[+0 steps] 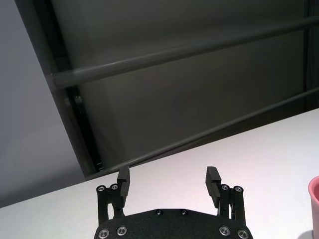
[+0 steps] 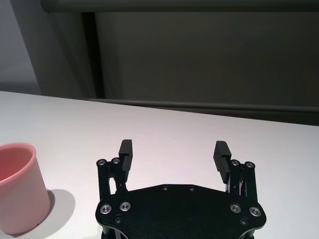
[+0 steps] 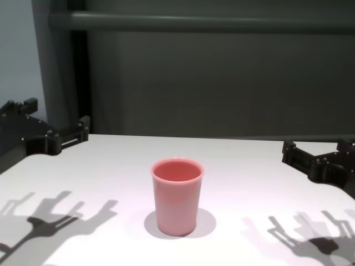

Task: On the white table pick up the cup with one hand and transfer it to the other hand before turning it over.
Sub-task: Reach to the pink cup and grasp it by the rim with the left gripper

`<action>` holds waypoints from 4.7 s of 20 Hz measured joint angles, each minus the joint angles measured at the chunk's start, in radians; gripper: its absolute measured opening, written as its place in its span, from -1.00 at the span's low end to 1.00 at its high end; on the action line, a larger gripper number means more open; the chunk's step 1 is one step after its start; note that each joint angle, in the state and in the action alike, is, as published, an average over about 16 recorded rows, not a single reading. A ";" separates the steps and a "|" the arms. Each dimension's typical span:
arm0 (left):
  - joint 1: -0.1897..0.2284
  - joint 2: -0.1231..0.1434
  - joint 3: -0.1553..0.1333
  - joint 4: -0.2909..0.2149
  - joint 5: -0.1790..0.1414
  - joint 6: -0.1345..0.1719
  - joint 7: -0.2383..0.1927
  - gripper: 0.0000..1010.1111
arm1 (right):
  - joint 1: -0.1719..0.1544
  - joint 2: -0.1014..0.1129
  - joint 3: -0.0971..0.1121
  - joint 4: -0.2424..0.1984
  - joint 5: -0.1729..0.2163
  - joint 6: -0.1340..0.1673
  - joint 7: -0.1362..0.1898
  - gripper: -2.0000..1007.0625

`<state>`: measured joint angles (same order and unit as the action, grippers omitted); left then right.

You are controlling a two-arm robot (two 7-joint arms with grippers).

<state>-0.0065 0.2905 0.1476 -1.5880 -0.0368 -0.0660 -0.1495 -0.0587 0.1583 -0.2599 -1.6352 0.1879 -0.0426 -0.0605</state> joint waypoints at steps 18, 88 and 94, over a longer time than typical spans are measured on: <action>-0.111 0.270 0.024 -0.132 0.105 0.048 -0.278 0.99 | 0.000 0.000 0.000 0.000 0.000 0.000 0.000 0.99; -0.929 0.296 0.755 0.173 0.363 -0.326 -1.159 0.99 | 0.000 0.000 0.000 0.000 0.000 0.000 0.000 0.99; -0.961 0.258 0.789 0.228 0.386 -0.361 -1.157 0.99 | 0.000 0.000 0.000 0.000 0.000 0.000 0.000 0.99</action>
<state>-0.9679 0.5490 0.9369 -1.3599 0.3488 -0.4268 -1.3063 -0.0587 0.1584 -0.2600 -1.6352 0.1879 -0.0427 -0.0606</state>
